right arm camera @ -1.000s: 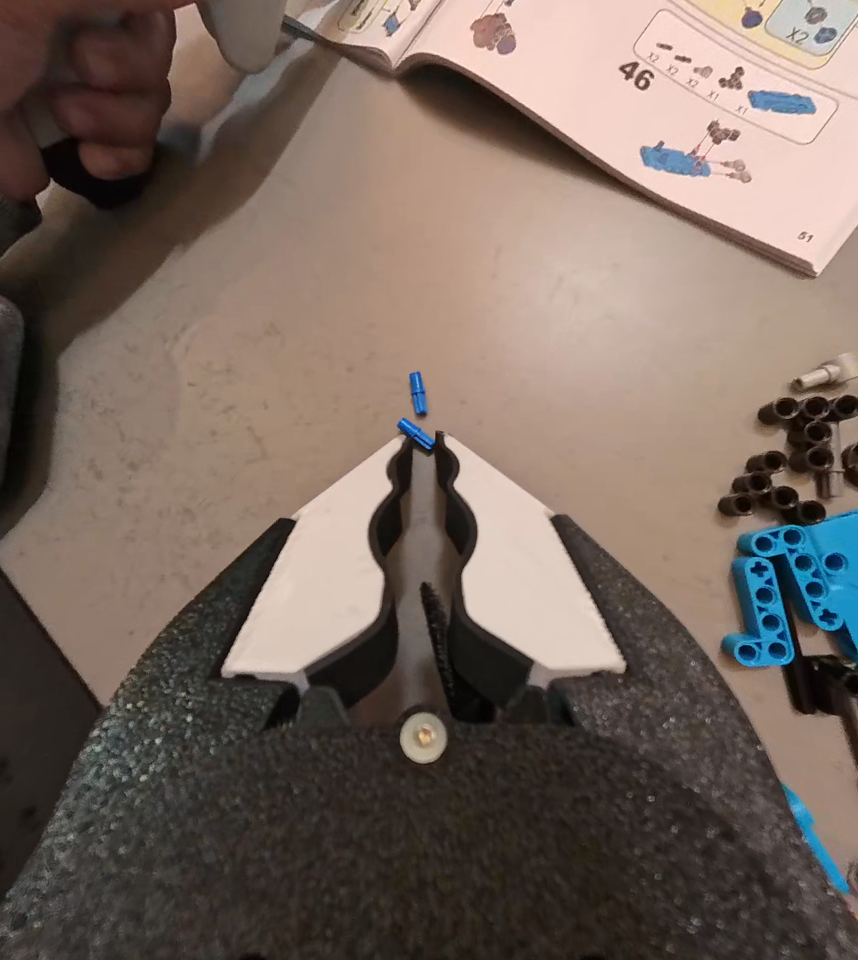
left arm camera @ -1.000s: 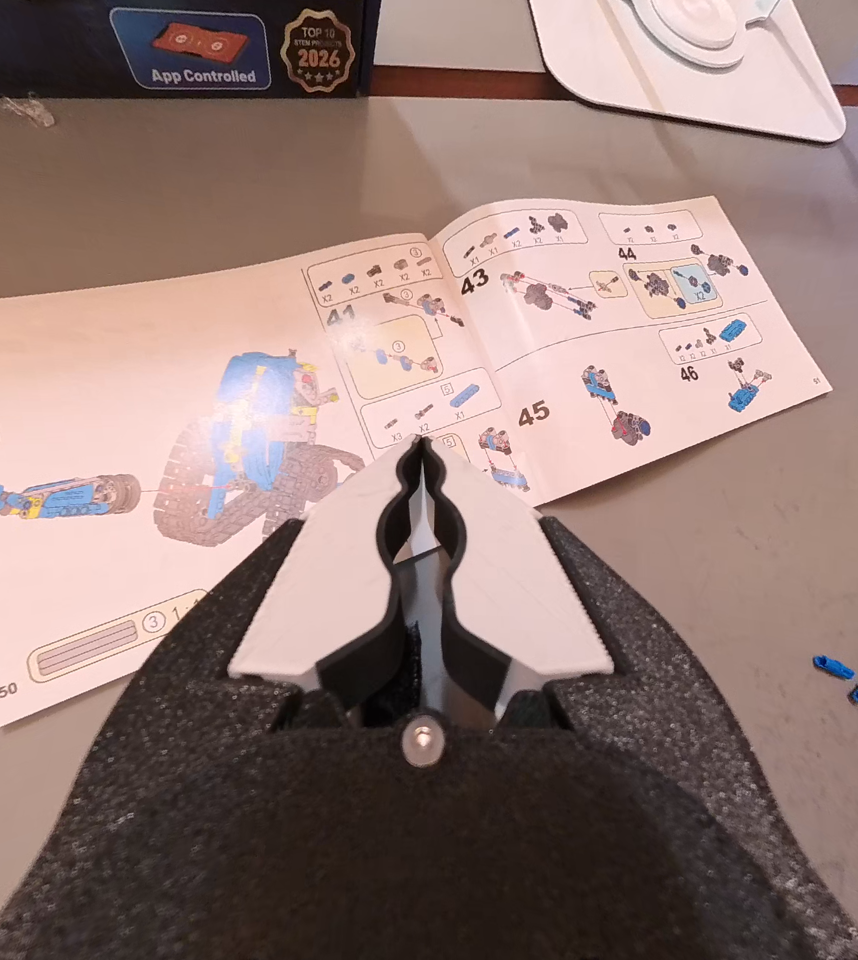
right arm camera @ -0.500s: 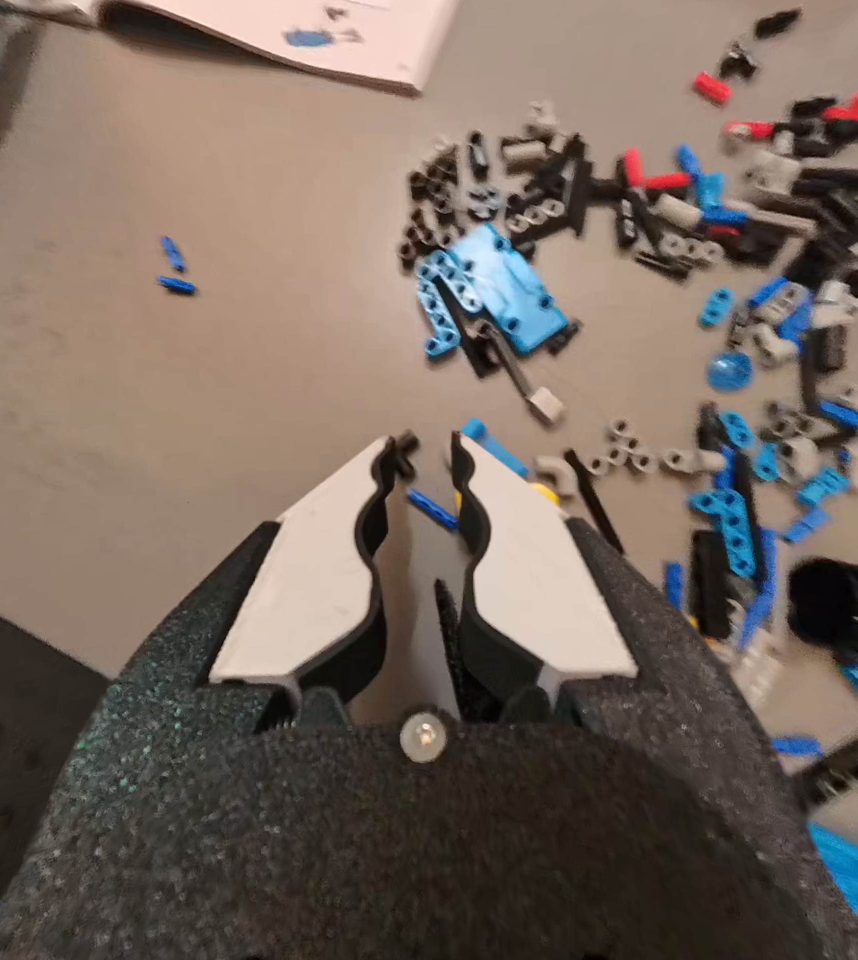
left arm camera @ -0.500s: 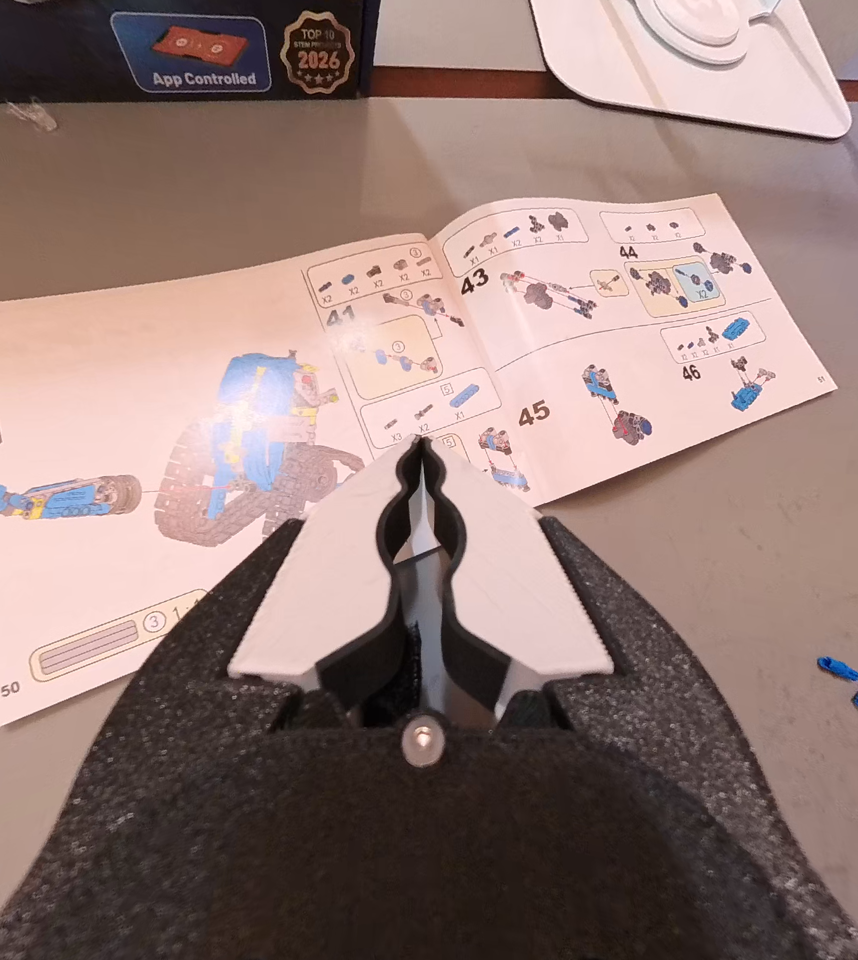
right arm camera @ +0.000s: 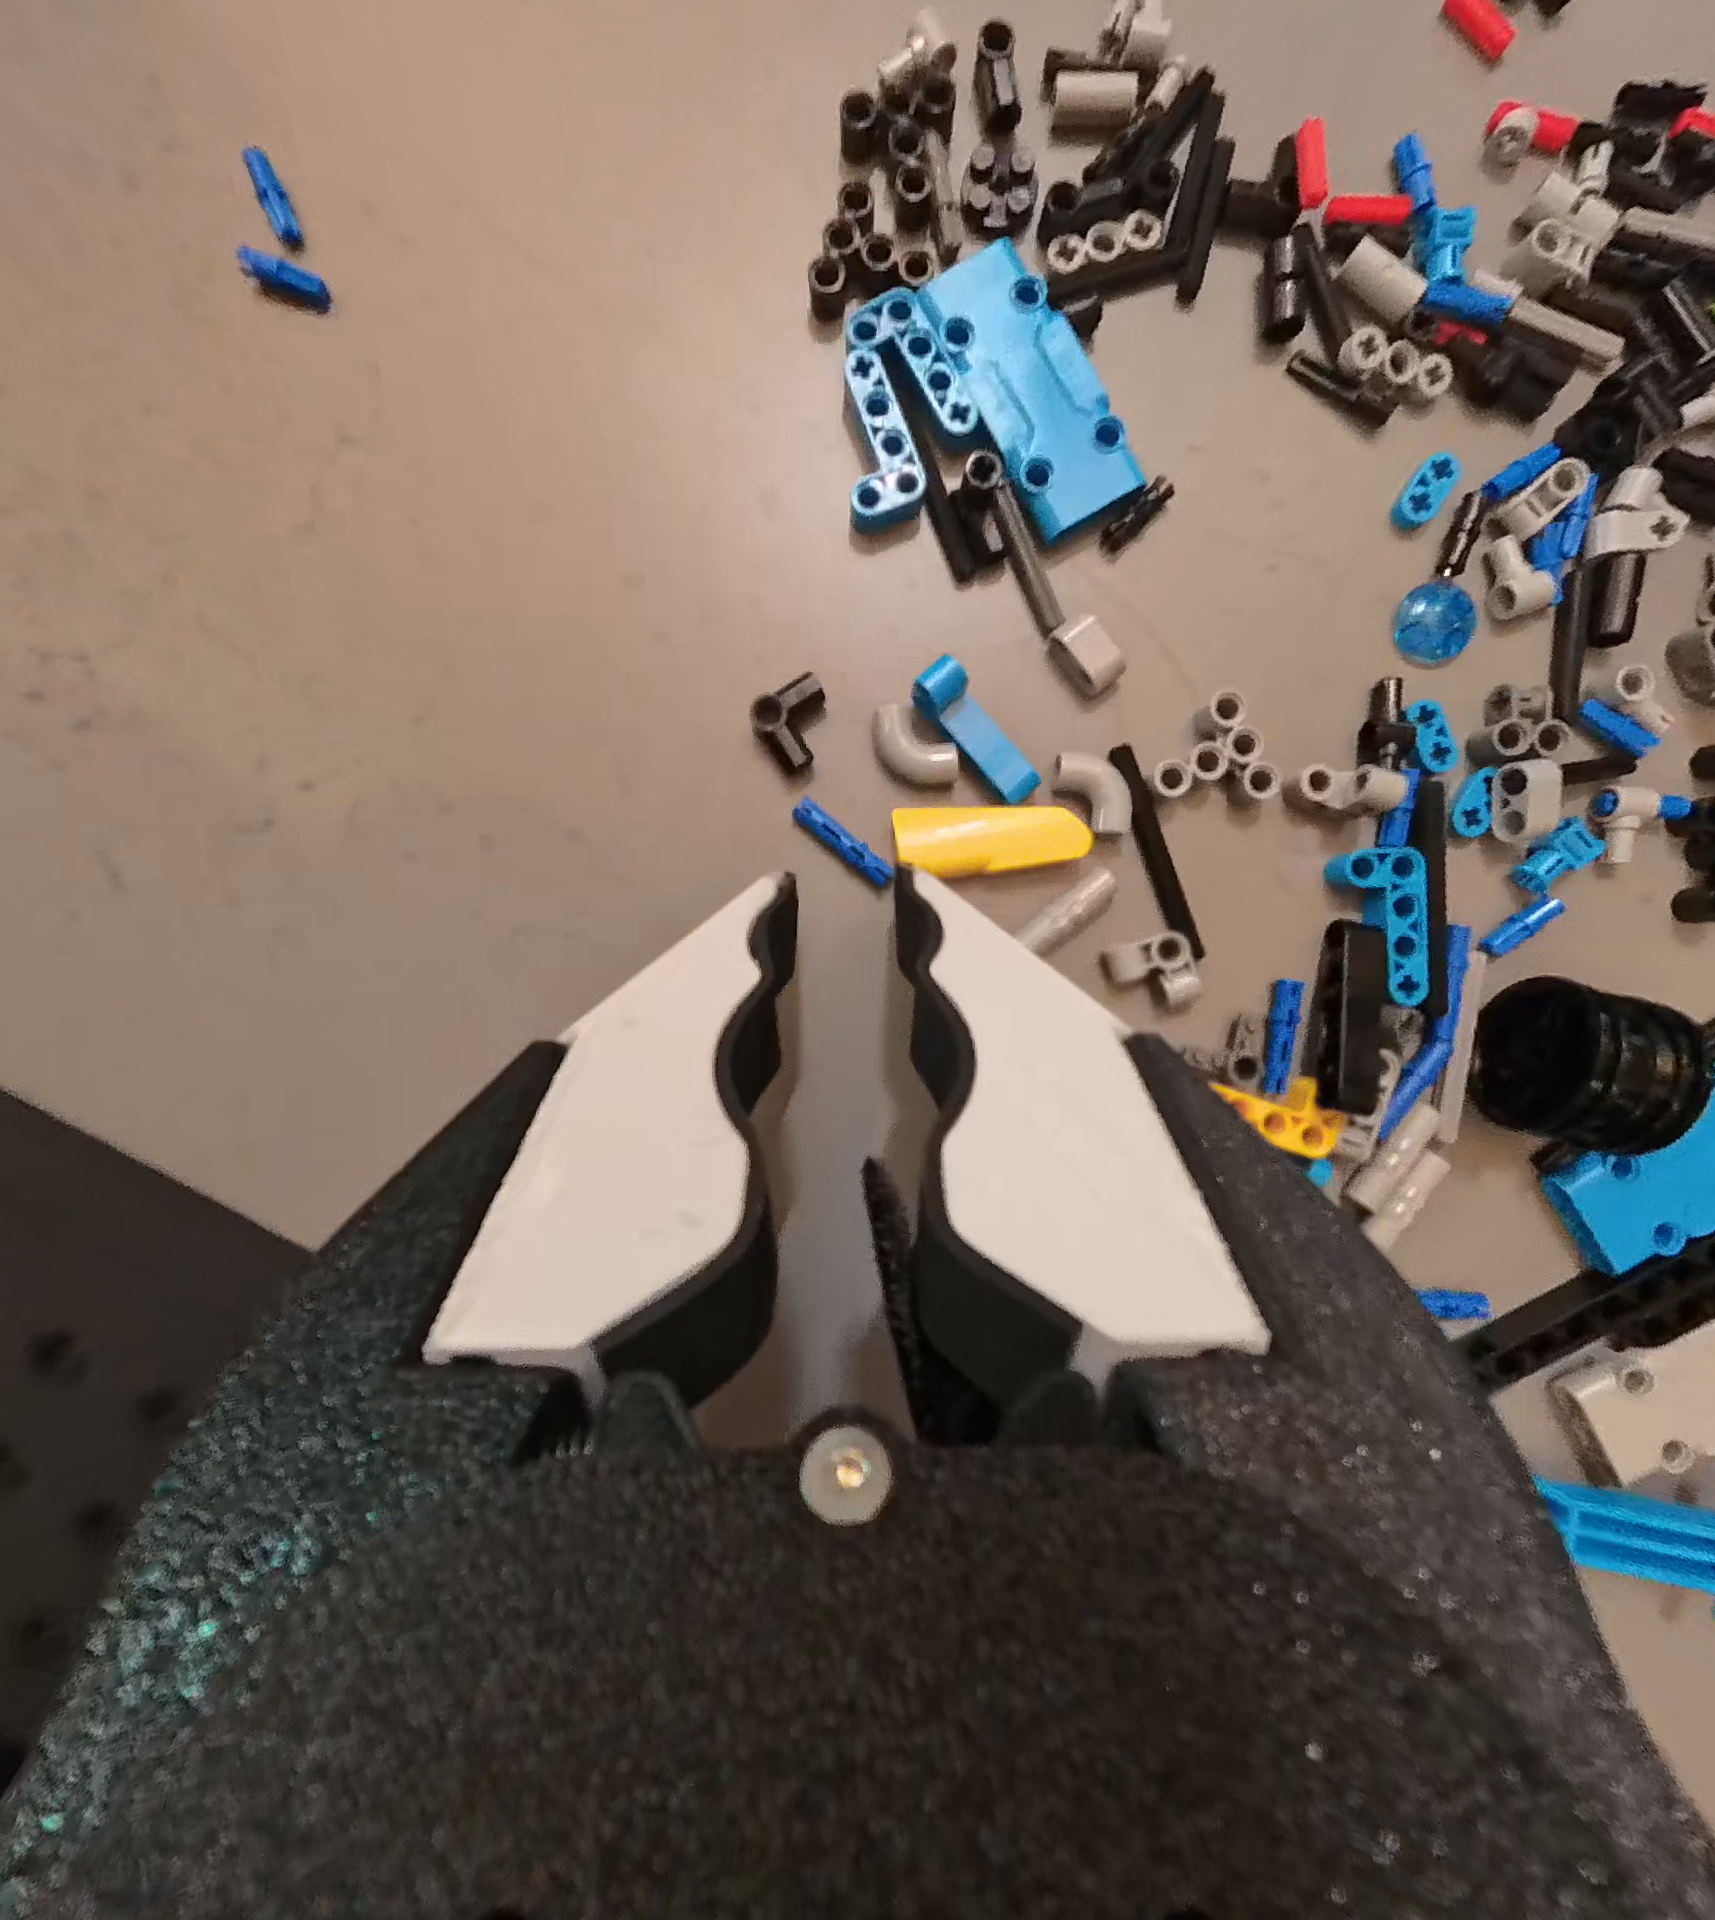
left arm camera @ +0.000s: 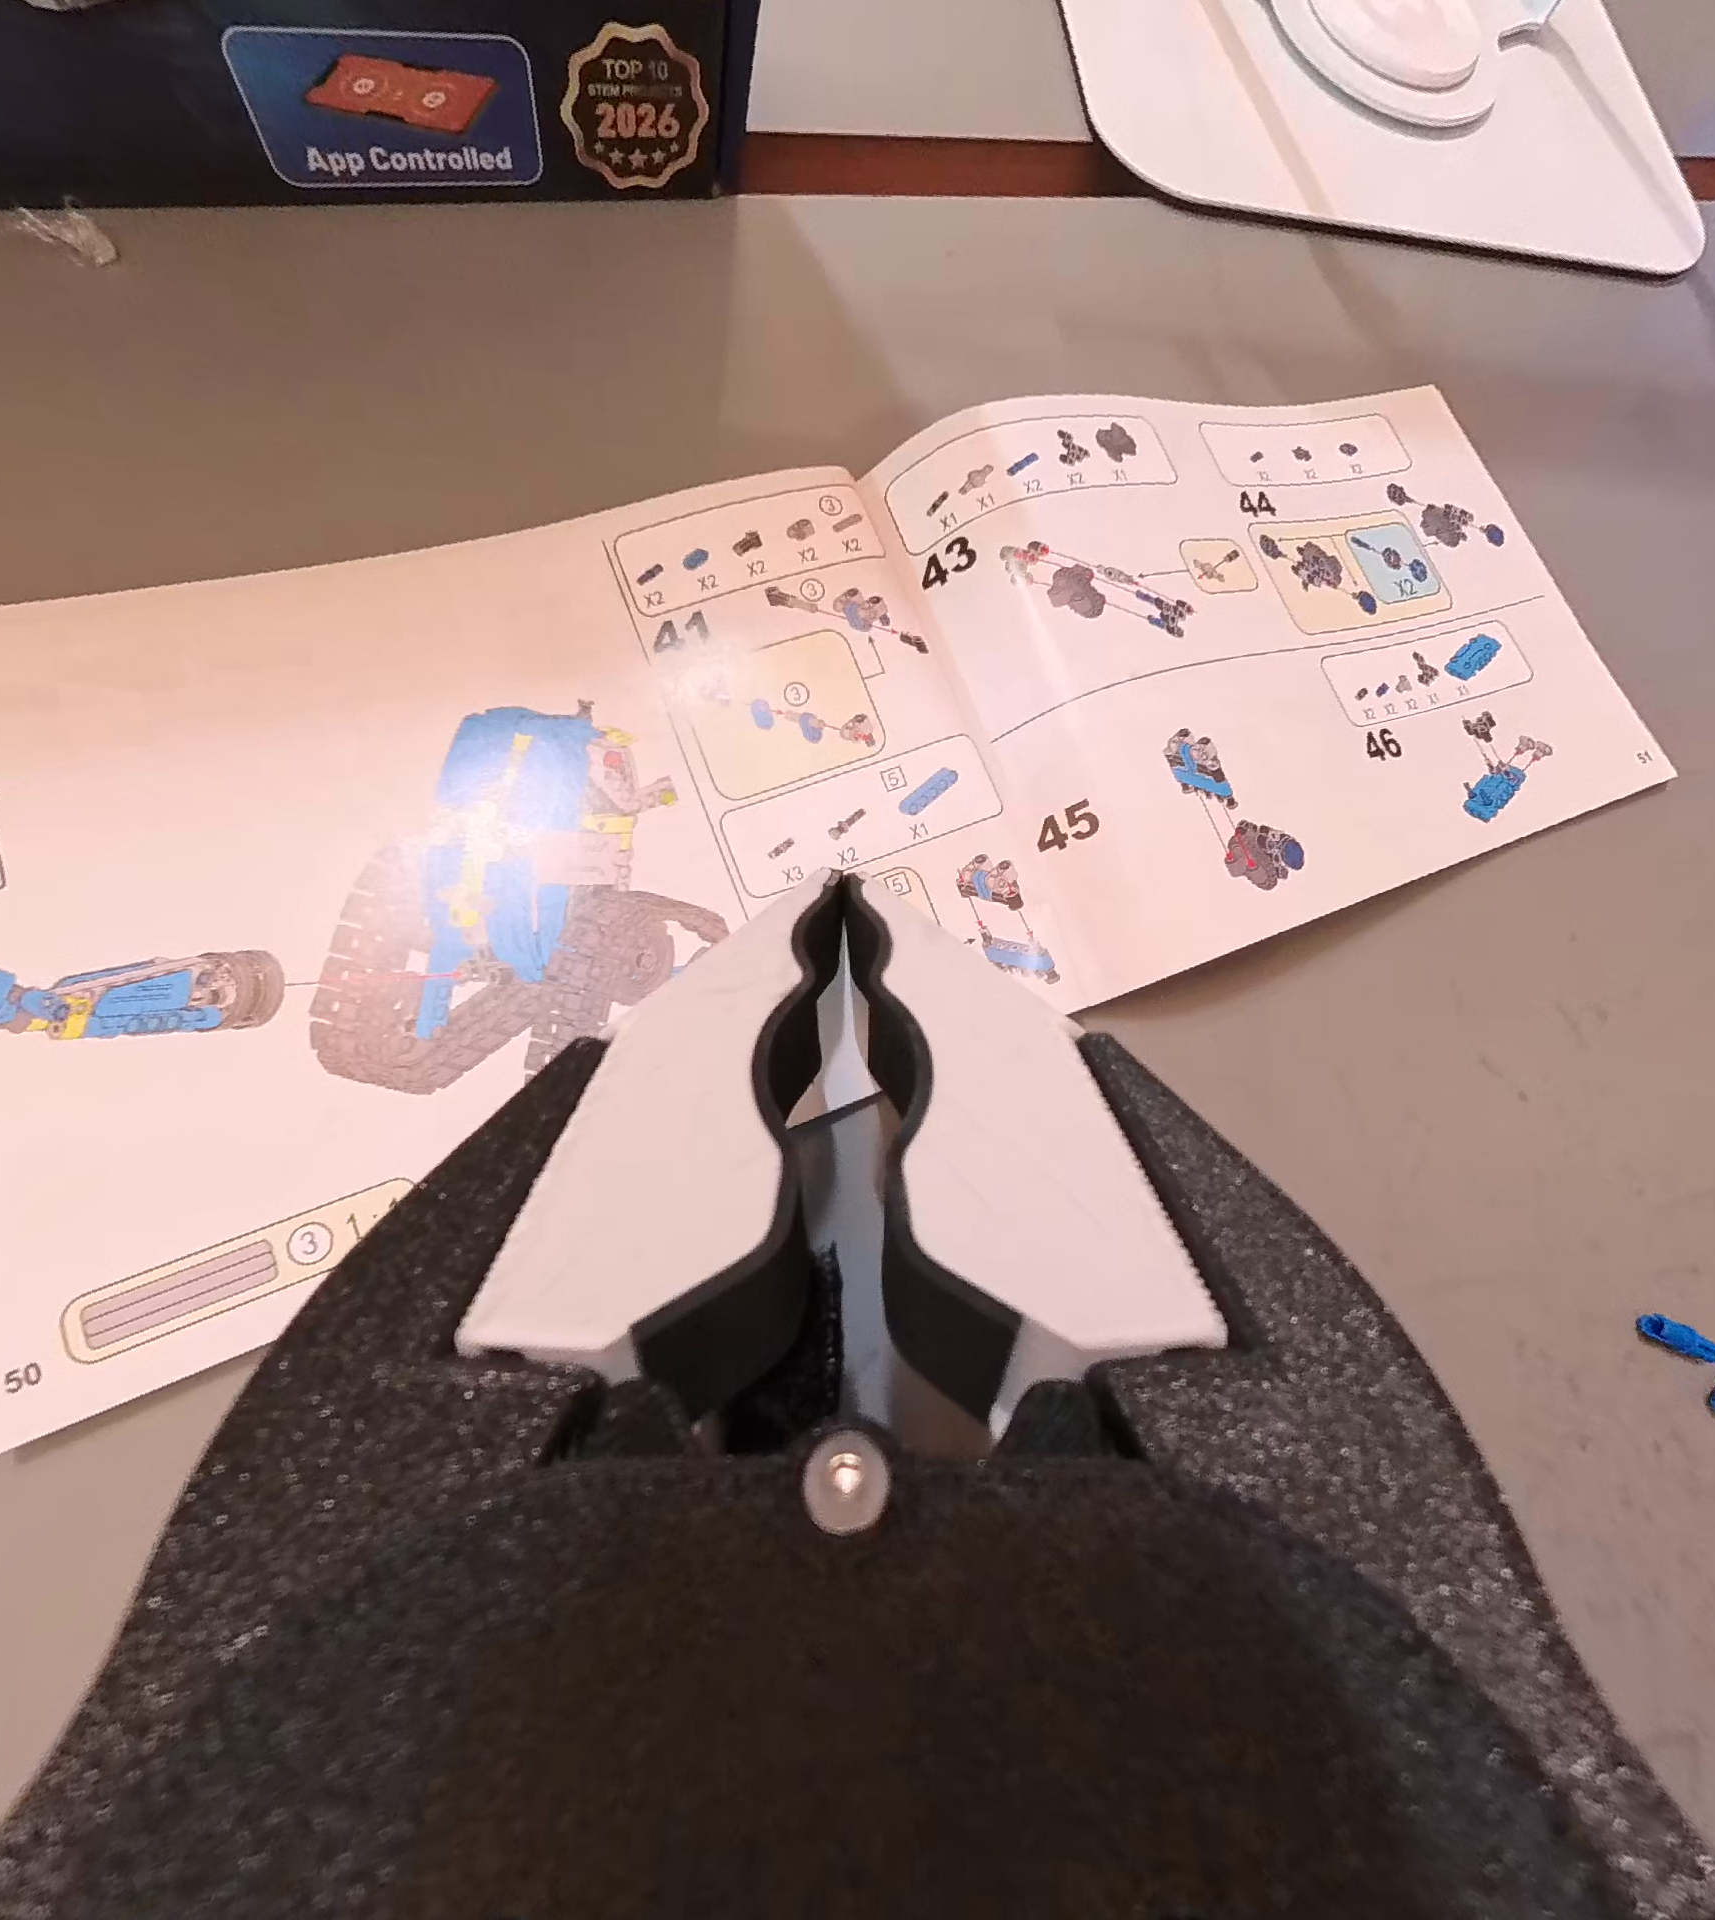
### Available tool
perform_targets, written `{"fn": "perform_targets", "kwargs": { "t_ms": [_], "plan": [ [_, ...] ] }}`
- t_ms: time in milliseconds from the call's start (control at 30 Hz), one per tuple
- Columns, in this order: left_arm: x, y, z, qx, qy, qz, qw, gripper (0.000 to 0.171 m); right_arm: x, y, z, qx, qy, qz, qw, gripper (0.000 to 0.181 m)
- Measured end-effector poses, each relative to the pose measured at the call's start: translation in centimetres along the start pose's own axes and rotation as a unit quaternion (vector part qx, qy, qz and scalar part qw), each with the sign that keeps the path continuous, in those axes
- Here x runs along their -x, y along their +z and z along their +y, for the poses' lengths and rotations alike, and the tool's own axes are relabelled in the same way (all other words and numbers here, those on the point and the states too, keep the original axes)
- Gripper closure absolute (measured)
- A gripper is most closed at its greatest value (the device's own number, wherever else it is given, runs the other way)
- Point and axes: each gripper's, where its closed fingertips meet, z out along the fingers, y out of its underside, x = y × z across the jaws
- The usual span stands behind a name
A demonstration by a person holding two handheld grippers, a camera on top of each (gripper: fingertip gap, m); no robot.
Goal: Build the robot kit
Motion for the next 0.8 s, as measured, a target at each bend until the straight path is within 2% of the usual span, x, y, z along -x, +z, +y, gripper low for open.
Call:
{"fn": "perform_targets", "kwargs": {
  "t_ms": [300,367,433,600,800],
  "plan": [
    [0.0,0.0,0.0,0.000,0.002,-0.002,1.000,0.171,-3.9,-2.1,2.3,0.012,0.035,0.044,0.998,0.164],
    [0.0,0.0,0.0,0.000,0.001,-0.001,1.000,0.171,-4.8,-2.4,2.8,0.018,0.039,0.055,0.998,0.173],
    [0.0,0.0,0.0,0.000,0.001,-0.001,1.000,0.171,-5.7,-2.6,3.1,0.021,0.043,0.073,0.996,0.173],
    [0.0,0.0,0.0,0.000,0.003,-0.002,1.000,0.171,-6.9,-2.5,2.5,0.009,0.045,0.089,0.995,0.173],
    [-0.1,0.0,0.0,0.000,0.000,0.000,1.000,0.171,-8.7,-1.4,0.2,0.001,0.027,0.106,0.994,0.167]
  ]
}}
